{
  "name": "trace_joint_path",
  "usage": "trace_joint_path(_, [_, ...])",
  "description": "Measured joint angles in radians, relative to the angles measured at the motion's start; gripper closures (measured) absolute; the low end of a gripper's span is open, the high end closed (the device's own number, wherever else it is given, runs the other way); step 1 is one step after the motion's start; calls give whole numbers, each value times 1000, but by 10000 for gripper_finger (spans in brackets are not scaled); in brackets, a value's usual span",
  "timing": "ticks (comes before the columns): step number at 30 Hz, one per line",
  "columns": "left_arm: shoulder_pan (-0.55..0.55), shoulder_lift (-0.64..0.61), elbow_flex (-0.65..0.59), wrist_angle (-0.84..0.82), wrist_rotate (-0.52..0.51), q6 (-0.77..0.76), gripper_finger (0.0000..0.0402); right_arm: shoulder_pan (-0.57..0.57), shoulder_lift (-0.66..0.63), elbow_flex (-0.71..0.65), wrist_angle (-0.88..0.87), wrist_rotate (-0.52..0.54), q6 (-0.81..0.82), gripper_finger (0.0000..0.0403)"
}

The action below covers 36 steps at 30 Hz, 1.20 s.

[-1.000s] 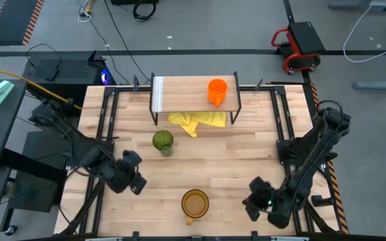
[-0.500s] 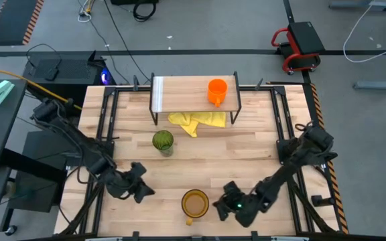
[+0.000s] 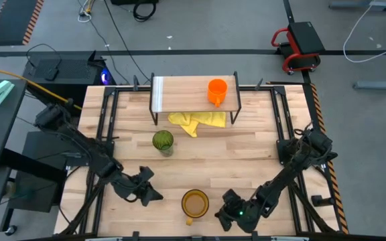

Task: Stack small to large cups/mugs on shelf
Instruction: Put the yellow mug on the shelf

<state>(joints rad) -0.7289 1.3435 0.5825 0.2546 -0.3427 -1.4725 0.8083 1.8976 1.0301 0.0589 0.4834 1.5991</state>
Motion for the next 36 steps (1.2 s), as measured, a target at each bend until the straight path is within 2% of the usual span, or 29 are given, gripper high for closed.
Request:
trace_joint_path(6, [30,134,0,210,55,-9,361,-37,77,92,-5,-37,-83,396])
trace_joint_path(11, [43,206,2,294,78,-35,362,-50,92,110,-8,-23,-99,397])
trace_joint_path(18, [56,274,60,295,94,-23,366,-72,93,110,-8,-8,-102,399])
trace_joint_path(26, [109,365,149,287,175,22,372,-104,93,110,-8,1,-111,397])
trace_joint_path(36, [146,389,170,280,208,41,377,-127,93,110,-14,32,-110,396])
